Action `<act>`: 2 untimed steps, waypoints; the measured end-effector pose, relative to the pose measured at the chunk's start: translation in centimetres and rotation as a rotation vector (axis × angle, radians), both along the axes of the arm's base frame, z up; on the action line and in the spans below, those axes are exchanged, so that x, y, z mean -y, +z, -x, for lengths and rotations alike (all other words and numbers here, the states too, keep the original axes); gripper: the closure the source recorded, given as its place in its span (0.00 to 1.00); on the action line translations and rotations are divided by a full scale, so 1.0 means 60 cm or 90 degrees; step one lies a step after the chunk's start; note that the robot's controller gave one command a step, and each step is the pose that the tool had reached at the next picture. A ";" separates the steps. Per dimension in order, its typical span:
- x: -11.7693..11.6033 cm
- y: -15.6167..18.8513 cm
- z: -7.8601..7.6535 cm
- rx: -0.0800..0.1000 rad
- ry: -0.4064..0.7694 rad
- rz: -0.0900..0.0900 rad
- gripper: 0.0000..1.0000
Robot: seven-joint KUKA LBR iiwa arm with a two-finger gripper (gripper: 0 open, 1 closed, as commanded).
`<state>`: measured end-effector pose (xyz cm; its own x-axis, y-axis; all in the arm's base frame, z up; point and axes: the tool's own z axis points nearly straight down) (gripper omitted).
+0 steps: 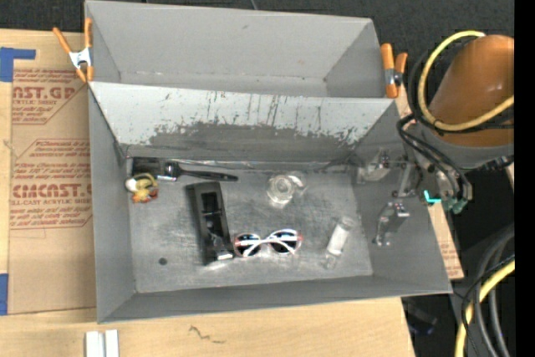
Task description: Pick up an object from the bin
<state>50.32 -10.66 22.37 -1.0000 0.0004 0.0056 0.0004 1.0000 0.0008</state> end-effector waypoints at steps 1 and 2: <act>-0.001 0.005 -0.003 0.005 0.001 0.001 0.00; 0.000 -0.071 0.002 0.006 0.075 0.001 0.00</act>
Offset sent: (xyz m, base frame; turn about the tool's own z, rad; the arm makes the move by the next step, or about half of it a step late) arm -0.0103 -0.0013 -0.1537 -0.3887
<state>50.20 -10.64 18.10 -0.9931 -0.1174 -0.0043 -0.1174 0.9931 -0.0011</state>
